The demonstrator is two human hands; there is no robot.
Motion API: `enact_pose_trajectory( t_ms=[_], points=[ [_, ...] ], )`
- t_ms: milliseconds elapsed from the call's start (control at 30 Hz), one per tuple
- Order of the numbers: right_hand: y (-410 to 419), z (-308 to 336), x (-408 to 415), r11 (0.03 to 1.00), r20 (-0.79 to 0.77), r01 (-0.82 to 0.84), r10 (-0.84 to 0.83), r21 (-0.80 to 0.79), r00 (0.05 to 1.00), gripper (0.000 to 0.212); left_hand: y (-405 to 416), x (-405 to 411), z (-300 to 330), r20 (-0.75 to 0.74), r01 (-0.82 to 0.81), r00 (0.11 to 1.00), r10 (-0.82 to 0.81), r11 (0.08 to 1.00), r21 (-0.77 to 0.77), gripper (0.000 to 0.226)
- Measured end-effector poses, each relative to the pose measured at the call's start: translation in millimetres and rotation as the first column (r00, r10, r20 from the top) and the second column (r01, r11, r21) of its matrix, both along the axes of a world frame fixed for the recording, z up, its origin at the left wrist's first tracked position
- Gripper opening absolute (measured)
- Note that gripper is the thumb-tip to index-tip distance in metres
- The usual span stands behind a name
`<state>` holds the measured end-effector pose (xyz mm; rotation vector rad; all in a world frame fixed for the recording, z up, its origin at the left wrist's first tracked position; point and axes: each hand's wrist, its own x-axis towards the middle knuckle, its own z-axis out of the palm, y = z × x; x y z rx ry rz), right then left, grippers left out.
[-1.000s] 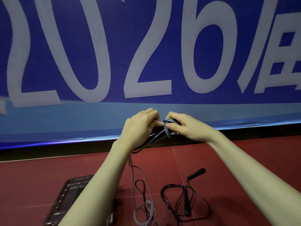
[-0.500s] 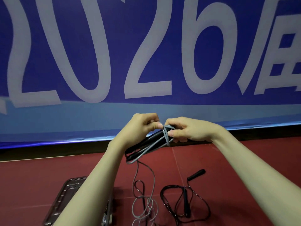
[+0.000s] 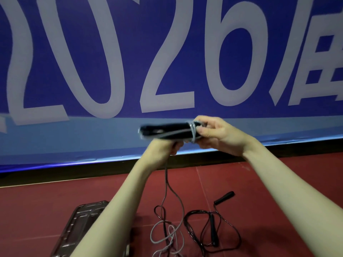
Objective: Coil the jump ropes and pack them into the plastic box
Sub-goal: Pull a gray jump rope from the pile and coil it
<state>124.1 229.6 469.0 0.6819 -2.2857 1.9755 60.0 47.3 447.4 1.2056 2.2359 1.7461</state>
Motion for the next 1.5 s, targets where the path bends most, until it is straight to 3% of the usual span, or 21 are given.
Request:
enact_pose_trajectory(
  t_ms=[100,167,300,467,567,667,733,800,867,933,1033,1267,1400,1500],
  points=[
    [3.4,5.7,-6.2,0.978,-0.042,0.161,-0.168,-0.130,0.985,0.030,25.5,9.3,-4.8,0.114,-0.110,0.989,0.099,0.990,0.094,0.038],
    [4.5,6.3,-10.0,0.952,-0.052,0.274,-0.283,-0.138,0.958,0.016,36.4,12.7,-7.3,0.083,-0.177,0.982,0.172,0.982,0.060,0.038],
    [5.9,0.5,-17.4,0.872,-0.009,0.440,-0.452,-0.216,0.892,0.013,47.7,18.3,-13.6,-0.215,-0.304,0.936,0.280,0.948,-0.090,0.029],
    [13.6,2.4,-21.4,0.734,0.065,0.592,-0.608,-0.332,0.791,0.013,51.5,22.3,-15.2,-0.383,-0.424,0.868,0.317,0.875,-0.236,0.024],
    [15.5,-1.9,-23.5,0.674,0.143,0.642,-0.640,-0.367,0.755,0.019,50.6,24.0,-13.1,-0.643,-0.539,0.730,0.233,0.775,-0.331,0.023],
    [14.6,-9.4,-27.2,0.661,0.197,0.674,-0.650,-0.331,0.734,0.023,48.4,24.3,-14.3,-0.807,-0.594,0.585,0.077,0.719,-0.362,0.007],
    [15.6,-14.7,-30.4,0.664,0.171,0.702,-0.684,-0.255,0.709,0.021,42.4,25.9,-11.7,-0.851,-0.573,0.526,0.007,0.741,-0.349,0.015],
    [16.3,-20.3,-32.3,0.654,0.038,0.752,-0.752,-0.086,0.658,0.019,36.1,19.3,-5.6,-0.880,-0.564,0.475,0.001,0.768,-0.304,0.019],
    [13.9,-23.7,-29.1,0.609,-0.161,0.781,-0.764,0.138,0.625,0.018,29.0,14.5,-0.6,-0.912,-0.551,0.409,0.014,0.801,-0.235,0.006],
    [8.2,-22.9,-22.0,0.579,-0.308,0.760,-0.695,0.295,0.649,0.019,22.7,12.0,5.2,-0.896,-0.516,0.442,0.042,0.829,-0.216,0.013],
    [0.6,-17.0,-11.7,0.622,-0.366,0.650,-0.537,0.437,0.760,0.017,11.7,5.5,10.3,-0.830,-0.535,0.540,0.139,0.818,-0.211,0.020],
    [-4.1,-3.7,-2.5,0.594,-0.251,0.403,-0.324,0.696,0.912,0.017,6.2,3.3,8.0,-0.677,-0.471,0.698,0.232,0.862,-0.190,0.019],
    [-1.5,-0.4,0.2,0.564,-0.196,0.316,-0.264,0.763,0.944,0.016,4.0,-2.0,-0.1,-0.529,-0.369,0.818,0.226,0.911,-0.182,0.016],
    [0.8,3.5,3.9,0.603,-0.089,0.209,-0.222,0.770,0.971,0.015,2.6,-3.5,-3.4,-0.419,-0.280,0.889,0.186,0.943,-0.177,0.017]
  ],
)
